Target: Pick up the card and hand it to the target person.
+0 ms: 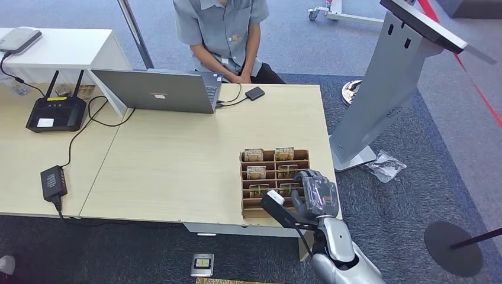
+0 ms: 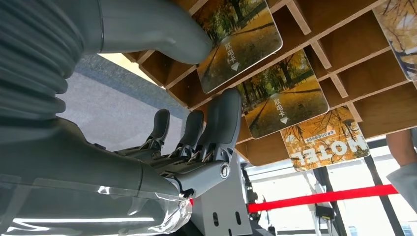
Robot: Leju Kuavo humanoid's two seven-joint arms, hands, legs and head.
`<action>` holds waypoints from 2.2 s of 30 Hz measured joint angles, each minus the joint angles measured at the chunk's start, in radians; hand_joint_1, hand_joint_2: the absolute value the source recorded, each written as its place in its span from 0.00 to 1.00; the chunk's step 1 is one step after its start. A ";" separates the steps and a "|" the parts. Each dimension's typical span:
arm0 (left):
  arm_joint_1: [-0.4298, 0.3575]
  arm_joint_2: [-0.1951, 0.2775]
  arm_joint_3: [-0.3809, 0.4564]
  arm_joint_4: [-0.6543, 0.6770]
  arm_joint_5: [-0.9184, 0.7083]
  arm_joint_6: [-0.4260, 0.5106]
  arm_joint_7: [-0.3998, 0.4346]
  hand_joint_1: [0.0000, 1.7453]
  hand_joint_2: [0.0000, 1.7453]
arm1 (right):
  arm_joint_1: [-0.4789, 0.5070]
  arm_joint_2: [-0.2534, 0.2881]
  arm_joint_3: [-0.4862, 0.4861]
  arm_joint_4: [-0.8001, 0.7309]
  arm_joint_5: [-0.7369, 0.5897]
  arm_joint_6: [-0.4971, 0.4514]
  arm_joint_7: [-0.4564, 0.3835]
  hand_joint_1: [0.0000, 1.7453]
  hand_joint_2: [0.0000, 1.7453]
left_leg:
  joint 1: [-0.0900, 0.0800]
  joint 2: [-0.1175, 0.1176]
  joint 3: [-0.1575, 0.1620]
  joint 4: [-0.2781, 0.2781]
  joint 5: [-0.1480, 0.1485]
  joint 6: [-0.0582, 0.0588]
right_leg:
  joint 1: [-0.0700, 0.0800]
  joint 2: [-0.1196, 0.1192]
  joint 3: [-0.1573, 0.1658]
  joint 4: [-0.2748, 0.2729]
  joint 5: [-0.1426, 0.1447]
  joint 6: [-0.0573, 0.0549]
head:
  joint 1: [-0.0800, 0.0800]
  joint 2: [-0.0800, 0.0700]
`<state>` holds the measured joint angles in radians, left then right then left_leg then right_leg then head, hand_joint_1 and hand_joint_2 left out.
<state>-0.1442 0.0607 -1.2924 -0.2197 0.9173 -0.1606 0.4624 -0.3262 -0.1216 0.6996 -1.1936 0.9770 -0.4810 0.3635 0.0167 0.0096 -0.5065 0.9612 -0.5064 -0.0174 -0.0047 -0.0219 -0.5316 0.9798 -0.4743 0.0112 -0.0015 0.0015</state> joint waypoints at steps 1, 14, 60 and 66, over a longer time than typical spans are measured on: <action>0.000 0.000 0.000 0.000 0.001 0.000 0.001 0.00 0.00 | 0.000 0.000 0.000 0.001 0.000 0.001 -0.001 0.54 1.00 | 0.000 0.000 0.000 0.000 0.000 0.000 | 0.000 0.000 0.000 0.000 0.000 0.000 | 0.000 0.000; 0.000 0.001 0.000 0.000 0.003 0.000 0.003 0.00 0.00 | -0.006 0.005 -0.001 0.011 0.000 0.010 -0.003 0.67 1.00 | 0.000 0.000 0.001 0.000 0.000 0.000 | 0.000 0.000 0.000 0.000 0.000 0.000 | 0.000 0.000; 0.002 0.002 0.000 0.000 0.008 -0.017 -0.005 0.00 0.00 | 0.022 -0.023 -0.069 -0.310 0.056 -0.214 -0.224 1.00 1.00 | 0.000 0.000 0.003 0.000 0.000 0.000 | 0.000 0.000 0.003 0.000 0.000 0.000 | 0.000 0.000; 0.000 0.002 0.000 0.000 -0.009 -0.018 -0.017 0.00 0.00 | -0.038 -0.015 -0.061 -0.300 -0.010 -0.196 -0.245 1.00 1.00 | 0.000 0.000 0.002 0.000 0.000 0.000 | 0.000 0.000 0.003 0.000 0.000 0.000 | 0.000 0.000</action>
<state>-0.1443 0.0629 -1.2921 -0.2197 0.9085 -0.1782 0.4455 -0.3641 -0.1367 0.6383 -1.4935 0.9669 -0.6767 0.1189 0.0167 0.0096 -0.5042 0.9612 -0.5063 -0.0174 -0.0048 -0.0219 -0.5288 0.9798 -0.4739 0.0115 -0.0015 0.0015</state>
